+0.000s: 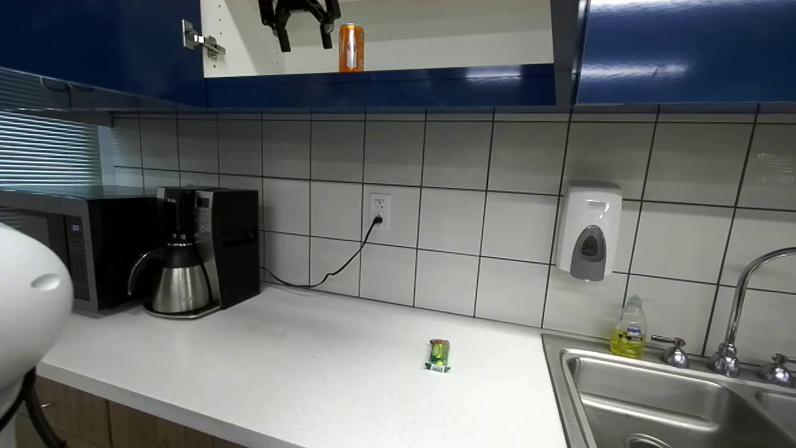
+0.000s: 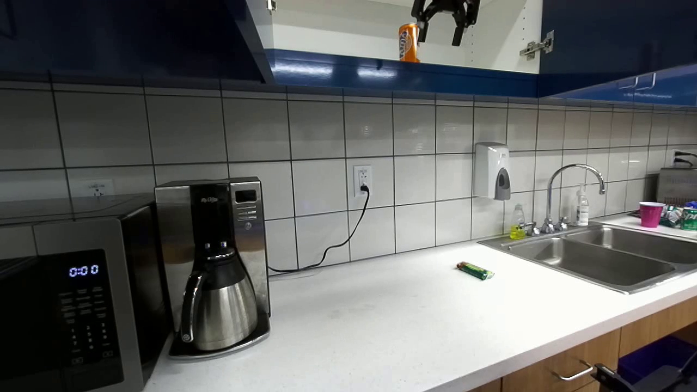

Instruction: Pick up the can bottle from the shelf and put it on the table

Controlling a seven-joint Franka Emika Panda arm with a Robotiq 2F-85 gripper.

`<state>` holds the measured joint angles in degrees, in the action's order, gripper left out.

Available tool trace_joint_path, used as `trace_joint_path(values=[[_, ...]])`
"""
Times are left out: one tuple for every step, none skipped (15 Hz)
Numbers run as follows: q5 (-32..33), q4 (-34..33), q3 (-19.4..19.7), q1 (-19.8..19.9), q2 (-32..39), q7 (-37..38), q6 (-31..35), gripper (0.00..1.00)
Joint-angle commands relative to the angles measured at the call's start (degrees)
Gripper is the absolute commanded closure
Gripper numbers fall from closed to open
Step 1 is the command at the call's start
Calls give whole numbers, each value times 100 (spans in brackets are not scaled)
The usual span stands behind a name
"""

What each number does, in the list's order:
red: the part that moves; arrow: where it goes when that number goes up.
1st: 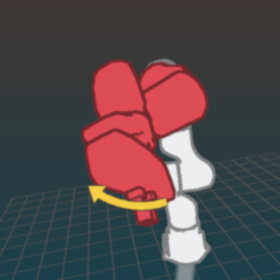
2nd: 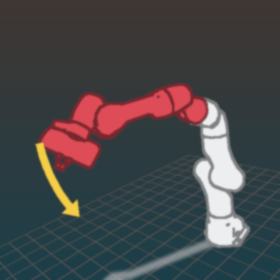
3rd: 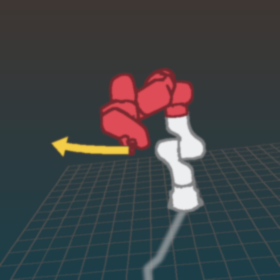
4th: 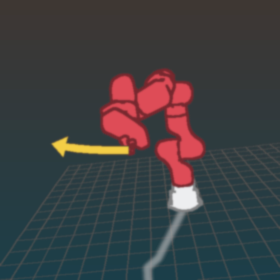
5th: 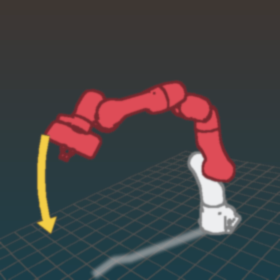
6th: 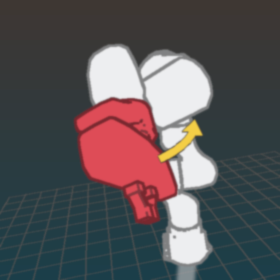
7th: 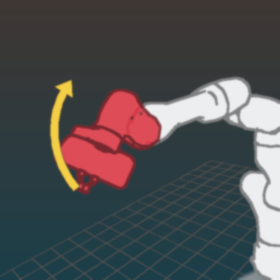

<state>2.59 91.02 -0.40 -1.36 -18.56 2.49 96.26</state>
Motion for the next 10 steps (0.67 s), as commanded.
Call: trace_joint_path(values=[[115,-661,-76,111,488,229,-143,0],[113,-785,-74,114,587,266,-158,0],[125,-913,-76,118,683,303,-168,0],[161,-1011,-86,119,756,350,-136,0],[167,-1141,-84,116,845,388,-148,0],[191,-1262,-84,116,932,438,-129,0],[231,-1382,-88,113,1011,477,-125,0],[263,-1506,-86,109,1095,516,-148,0],[299,-1623,-85,103,1185,548,-154,0],[334,-1714,-86,97,1255,581,-150,0]])
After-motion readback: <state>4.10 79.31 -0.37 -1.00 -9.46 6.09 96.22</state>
